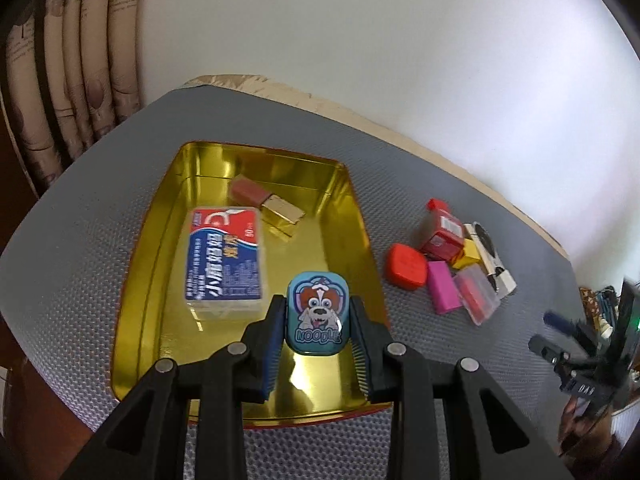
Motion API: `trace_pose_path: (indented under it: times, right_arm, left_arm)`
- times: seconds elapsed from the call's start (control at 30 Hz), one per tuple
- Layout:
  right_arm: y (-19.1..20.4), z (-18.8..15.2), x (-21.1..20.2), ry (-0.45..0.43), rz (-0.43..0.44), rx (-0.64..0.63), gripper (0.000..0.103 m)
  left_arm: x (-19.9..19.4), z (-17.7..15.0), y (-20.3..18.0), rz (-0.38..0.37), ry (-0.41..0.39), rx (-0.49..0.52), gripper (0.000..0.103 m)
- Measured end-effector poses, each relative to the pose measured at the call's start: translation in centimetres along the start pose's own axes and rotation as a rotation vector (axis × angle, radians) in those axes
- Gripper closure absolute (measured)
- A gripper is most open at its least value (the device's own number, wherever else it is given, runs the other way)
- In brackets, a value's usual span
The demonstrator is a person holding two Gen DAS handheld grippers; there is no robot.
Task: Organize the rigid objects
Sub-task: 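Carry the dog tin over the gold tin while the right gripper grasps the clear case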
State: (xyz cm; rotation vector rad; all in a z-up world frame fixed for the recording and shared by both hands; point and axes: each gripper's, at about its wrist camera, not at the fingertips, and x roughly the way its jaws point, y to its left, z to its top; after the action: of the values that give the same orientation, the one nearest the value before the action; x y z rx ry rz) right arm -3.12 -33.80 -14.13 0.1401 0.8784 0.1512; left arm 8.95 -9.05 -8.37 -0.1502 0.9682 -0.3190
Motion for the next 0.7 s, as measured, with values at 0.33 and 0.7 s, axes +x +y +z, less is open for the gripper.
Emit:
trace_pose_path:
  times: [0.33, 0.7]
  right_arm:
    - [0.5, 4.6, 5.7, 0.118, 0.128, -0.037, 0.026]
    - [0.9, 5.1, 6.8, 0.134, 0.132, -0.066, 0.026]
  left_arm:
    - [-0.3, 0.3, 0.3, -0.04, 0.006, -0.007, 0.072]
    - [0.1, 0.5, 1.0, -0.047, 0.027, -0.024, 0.072]
